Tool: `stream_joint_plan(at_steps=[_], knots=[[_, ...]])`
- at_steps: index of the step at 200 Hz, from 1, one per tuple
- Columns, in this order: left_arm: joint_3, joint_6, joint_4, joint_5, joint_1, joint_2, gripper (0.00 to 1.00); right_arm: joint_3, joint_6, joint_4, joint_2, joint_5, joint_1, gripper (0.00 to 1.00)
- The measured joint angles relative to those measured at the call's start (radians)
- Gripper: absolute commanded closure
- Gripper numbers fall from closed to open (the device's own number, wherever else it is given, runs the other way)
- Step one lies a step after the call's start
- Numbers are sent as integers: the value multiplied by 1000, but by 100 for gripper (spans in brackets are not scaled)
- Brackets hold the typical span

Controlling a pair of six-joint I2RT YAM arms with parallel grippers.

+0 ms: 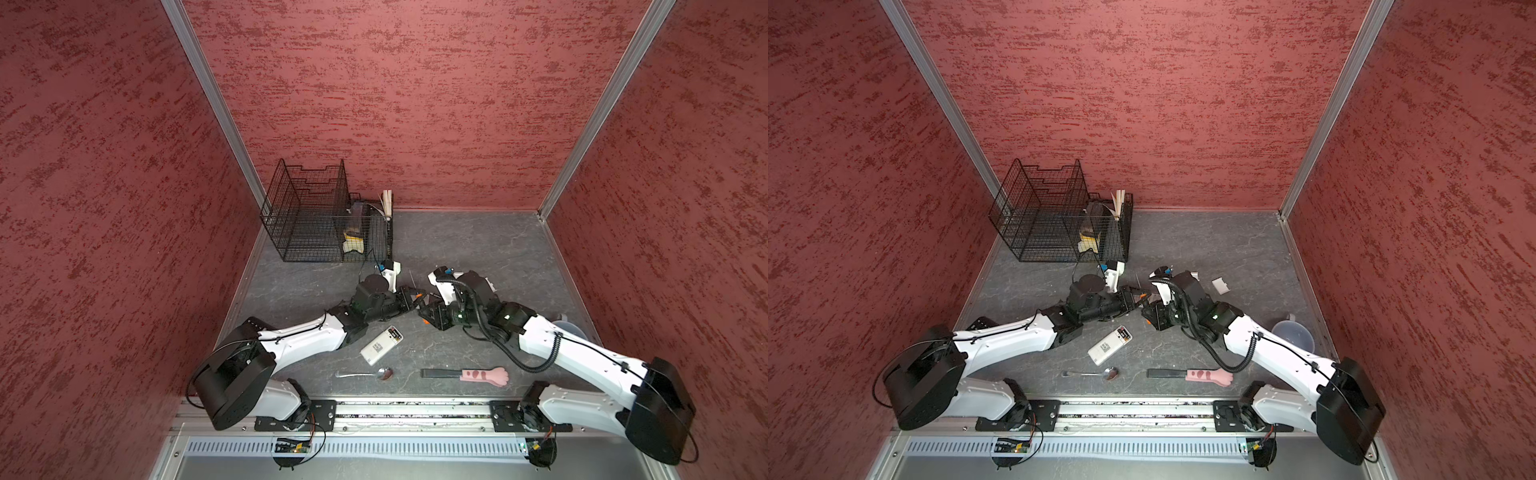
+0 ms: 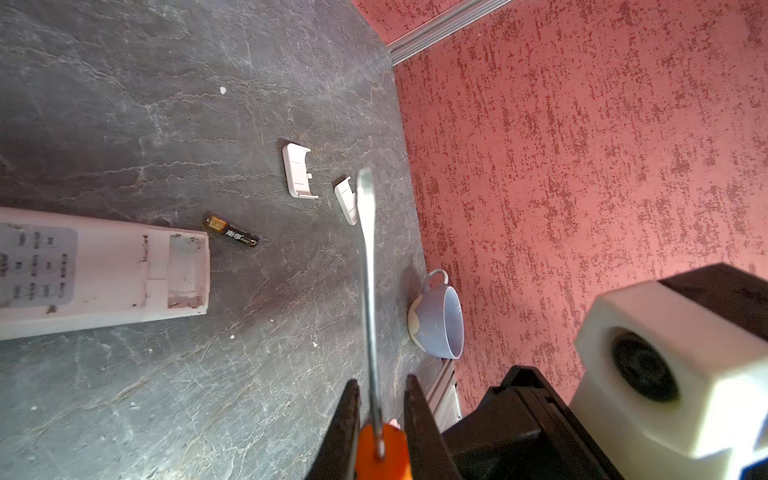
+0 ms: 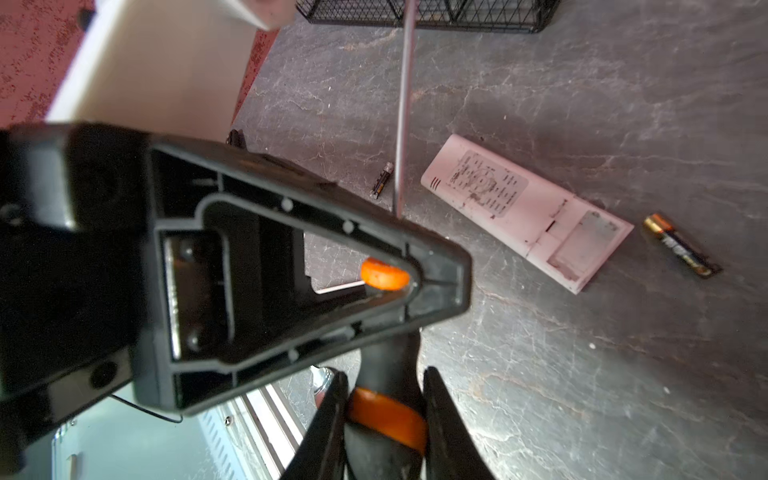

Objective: Unload the batteries from the remote control

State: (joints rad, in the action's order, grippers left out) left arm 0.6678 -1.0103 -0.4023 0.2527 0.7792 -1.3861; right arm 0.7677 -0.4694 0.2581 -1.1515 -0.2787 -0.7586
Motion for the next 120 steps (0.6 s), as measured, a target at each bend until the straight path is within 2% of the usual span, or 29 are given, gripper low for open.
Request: stream_joint_plan(at_steps=[14,57,84,120], knots=[[0,-13,-19,-8,-21,0,100,-21,-26,-31,38,24,0,55],[0,-104,-64,-60,-130,-2,100,-142,-124,-248,144,130,-1,49],[6,-165,-84,-80,-153,-2,100,-205,-190,-412,117,179,-3,46],[31,-210,-89,-101,-159,-2,100,-211,-246,-599,36,213,-4,44]])
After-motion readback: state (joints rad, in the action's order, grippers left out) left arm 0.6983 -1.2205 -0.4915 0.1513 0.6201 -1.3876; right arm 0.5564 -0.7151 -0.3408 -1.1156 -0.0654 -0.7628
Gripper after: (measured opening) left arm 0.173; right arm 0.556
